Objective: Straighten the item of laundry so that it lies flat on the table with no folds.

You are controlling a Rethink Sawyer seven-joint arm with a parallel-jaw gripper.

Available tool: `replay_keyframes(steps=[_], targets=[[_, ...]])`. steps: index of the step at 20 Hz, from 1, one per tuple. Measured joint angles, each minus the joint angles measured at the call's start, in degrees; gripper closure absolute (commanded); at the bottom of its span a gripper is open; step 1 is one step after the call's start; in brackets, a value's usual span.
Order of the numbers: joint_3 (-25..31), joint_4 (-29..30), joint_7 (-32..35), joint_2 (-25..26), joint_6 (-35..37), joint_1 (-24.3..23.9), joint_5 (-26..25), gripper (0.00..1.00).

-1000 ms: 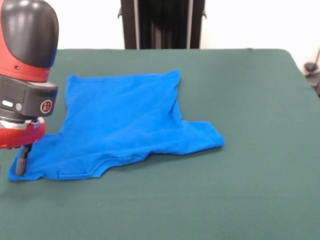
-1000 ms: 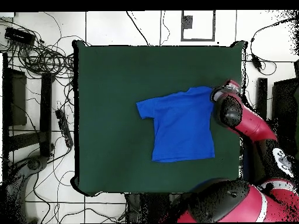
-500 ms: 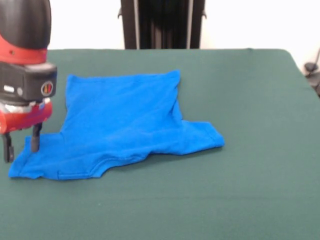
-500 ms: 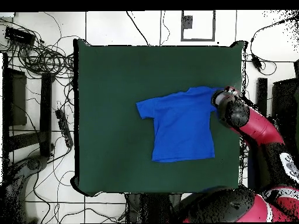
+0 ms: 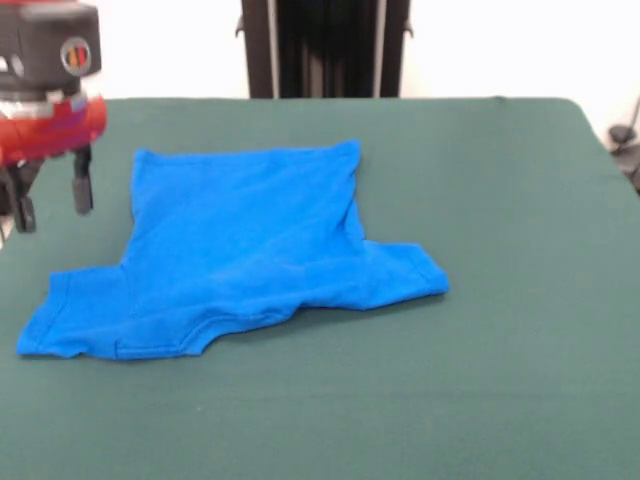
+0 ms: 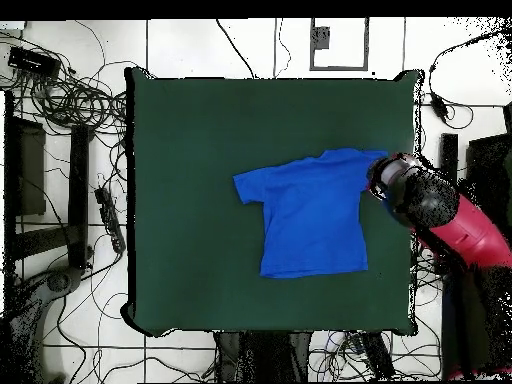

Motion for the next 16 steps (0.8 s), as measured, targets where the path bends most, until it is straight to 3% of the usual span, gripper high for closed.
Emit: replay_keyframes(steps=[6,11,16], targets=[[-0.02,0.86,0.0,-4.85,0.53,0.2,4.34,0.0],[-0.06,0.89,0.0,-5.1,-0.59,1.54,8.77,0.0],[-0.63,0.86,0.01,-3.19,-6.1,4.9,14.8,0.0]])
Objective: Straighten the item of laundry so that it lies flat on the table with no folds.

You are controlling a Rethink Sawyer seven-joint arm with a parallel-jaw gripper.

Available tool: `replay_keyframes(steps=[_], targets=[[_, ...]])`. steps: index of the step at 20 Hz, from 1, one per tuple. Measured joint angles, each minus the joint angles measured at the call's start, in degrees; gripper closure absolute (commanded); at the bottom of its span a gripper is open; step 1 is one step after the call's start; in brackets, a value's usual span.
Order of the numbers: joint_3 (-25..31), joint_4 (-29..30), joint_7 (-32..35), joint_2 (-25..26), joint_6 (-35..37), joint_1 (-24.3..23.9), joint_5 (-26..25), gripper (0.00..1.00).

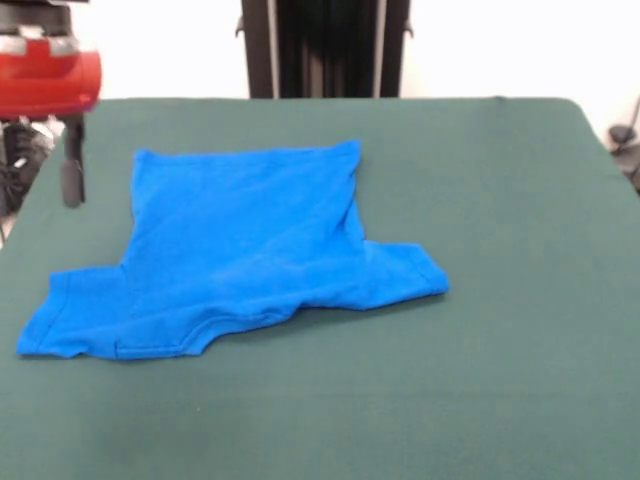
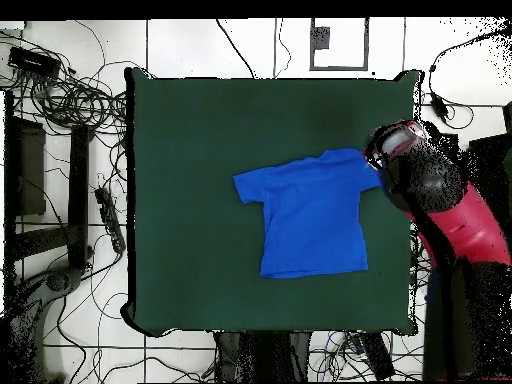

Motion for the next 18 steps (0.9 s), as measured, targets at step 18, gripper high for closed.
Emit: replay_keyframes(steps=[18], targets=[[-0.95,1.32,0.0,6.27,-7.9,5.6,12.48,0.0]])
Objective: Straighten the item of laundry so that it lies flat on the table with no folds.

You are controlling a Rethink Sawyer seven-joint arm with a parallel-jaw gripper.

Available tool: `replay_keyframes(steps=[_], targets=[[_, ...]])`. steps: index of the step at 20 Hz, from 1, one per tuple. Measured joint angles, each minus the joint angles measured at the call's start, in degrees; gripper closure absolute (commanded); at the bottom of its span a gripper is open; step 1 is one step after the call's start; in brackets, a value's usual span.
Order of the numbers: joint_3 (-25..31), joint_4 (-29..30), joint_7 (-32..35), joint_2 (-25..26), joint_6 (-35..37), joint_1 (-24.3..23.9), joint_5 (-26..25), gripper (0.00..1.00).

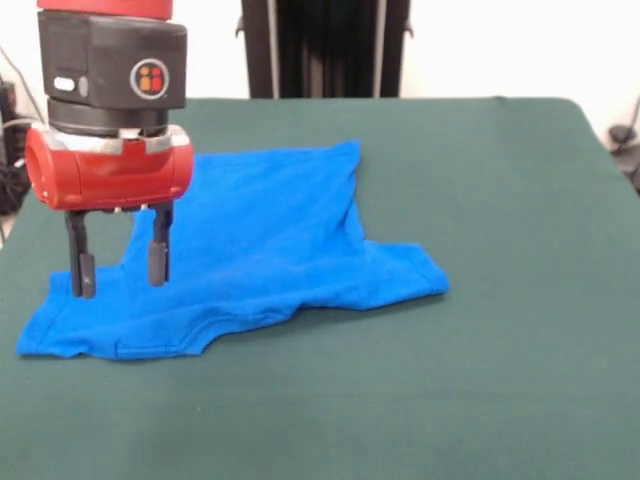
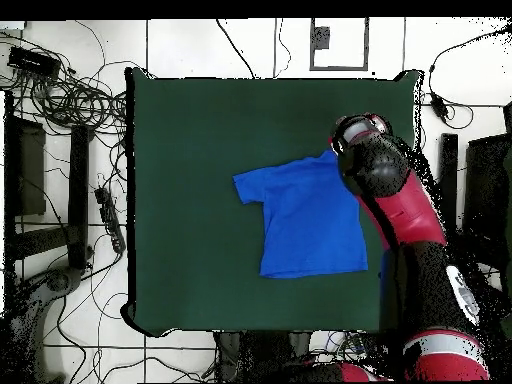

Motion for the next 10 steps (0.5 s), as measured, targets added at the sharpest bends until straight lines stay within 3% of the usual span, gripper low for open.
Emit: replay_keyframes(steps=[10], targets=[[2.79,6.32,0.0,-0.28,1.36,-8.11,0.04,0.0]])
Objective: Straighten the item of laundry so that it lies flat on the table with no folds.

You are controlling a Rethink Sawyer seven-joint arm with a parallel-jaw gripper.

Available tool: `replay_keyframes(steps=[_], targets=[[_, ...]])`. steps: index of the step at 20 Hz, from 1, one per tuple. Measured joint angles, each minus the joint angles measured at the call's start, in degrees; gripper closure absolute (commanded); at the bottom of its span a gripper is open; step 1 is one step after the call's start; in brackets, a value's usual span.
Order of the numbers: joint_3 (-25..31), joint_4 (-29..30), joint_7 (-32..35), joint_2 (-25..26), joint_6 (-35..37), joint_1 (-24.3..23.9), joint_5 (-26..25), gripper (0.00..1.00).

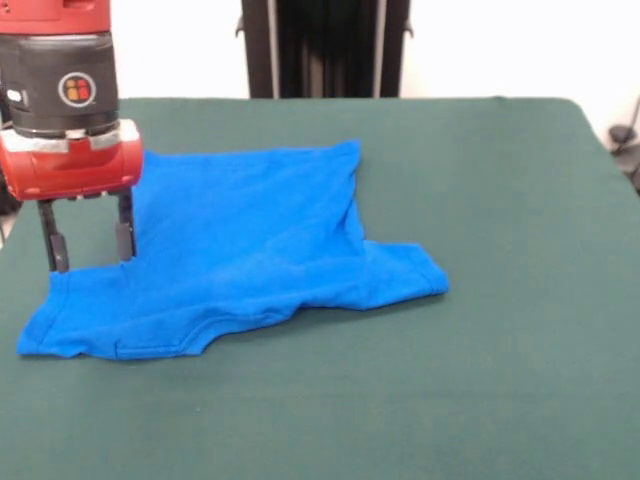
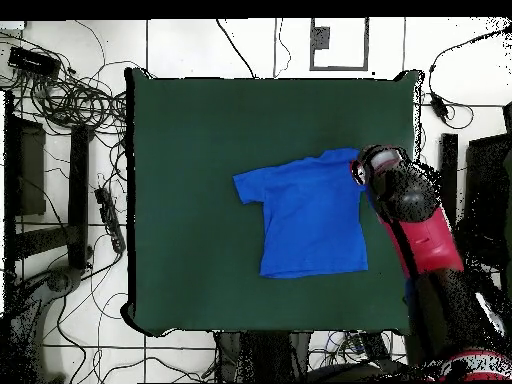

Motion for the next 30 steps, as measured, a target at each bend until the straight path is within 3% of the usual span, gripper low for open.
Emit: replay_keyframes(steps=[4,9,19,24,30], targets=[[-0.27,0.48,0.0,0.31,0.0,0.15,0.36,0.0],[-1.63,0.48,0.0,0.87,0.01,3.65,1.87,0.0],[-6.6,0.24,0.0,1.88,2.71,17.92,5.14,0.0],[-8.92,-0.12,0.0,2.82,6.29,20.82,5.1,0.0],[-12.25,-0.15,0.0,3.31,10.79,21.03,5.1,0.0]])
